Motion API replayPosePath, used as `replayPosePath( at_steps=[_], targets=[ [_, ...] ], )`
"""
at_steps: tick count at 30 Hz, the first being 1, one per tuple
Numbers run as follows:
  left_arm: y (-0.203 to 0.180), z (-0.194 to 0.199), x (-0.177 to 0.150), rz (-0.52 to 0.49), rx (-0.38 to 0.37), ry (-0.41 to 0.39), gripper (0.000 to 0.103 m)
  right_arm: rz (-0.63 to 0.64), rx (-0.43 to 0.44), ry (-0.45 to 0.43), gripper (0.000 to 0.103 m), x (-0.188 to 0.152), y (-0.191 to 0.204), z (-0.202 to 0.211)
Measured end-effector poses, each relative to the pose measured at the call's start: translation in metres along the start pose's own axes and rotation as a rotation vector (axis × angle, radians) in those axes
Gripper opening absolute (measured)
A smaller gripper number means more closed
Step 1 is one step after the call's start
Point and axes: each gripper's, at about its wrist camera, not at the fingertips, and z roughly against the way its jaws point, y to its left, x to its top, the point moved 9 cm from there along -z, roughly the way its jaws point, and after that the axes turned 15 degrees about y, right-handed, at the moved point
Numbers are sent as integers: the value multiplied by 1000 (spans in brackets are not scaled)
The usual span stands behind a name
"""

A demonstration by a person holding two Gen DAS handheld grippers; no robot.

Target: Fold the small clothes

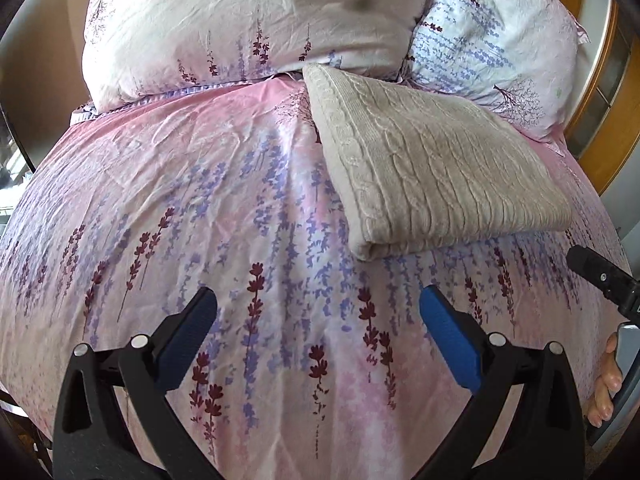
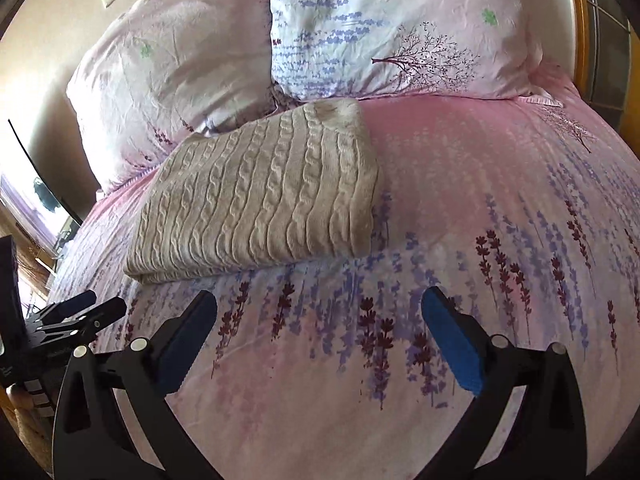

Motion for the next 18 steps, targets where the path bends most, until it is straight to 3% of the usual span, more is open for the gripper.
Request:
replayPosePath(
  at_steps=[5,12,18],
  targets=[
    [-8,-12,-3,-28,78,31,101,42,-104,35,102,-11,6,-14],
    [-10,-27,-8,-23,76,92,101,63,-127,76,102,-18,13,-26],
    [-11,-26,-7,-23,71,77,101,81,-136,86,102,-19,16,-32]
  ],
)
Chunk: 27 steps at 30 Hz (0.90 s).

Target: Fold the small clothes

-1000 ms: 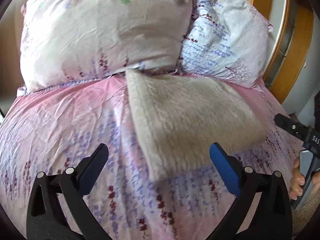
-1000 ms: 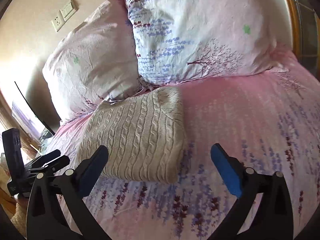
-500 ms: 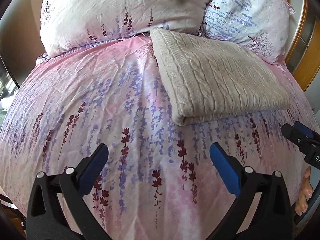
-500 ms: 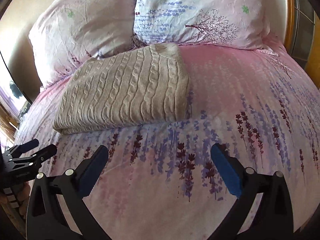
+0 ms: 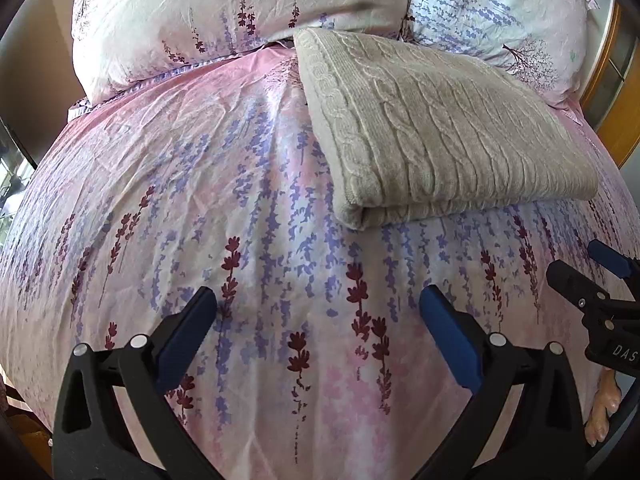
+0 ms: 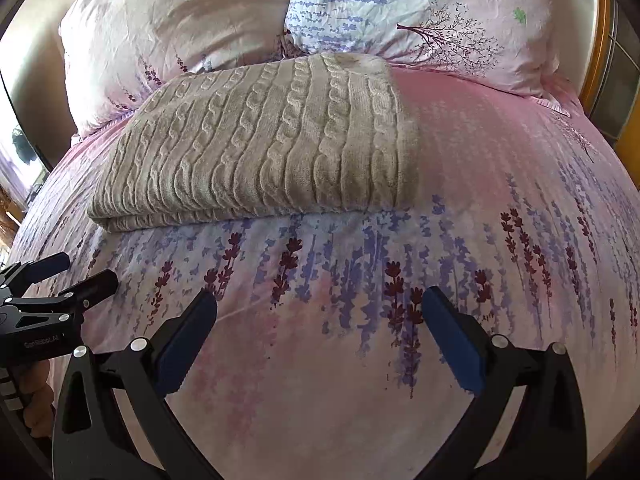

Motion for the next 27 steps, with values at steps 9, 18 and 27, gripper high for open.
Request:
replayPosePath(
  at_steps=[9,18,27],
  targets=[
    [0,1,2,1,2,-37,101,26,-71,6,102,-5,5,-3],
    [1,0,4,-2,5,-39,101,23,-75,2,102,-5,4,-2],
    [1,0,4,-4,4,-39,101,25,-74,2,102,-6,4,-2]
  ],
)
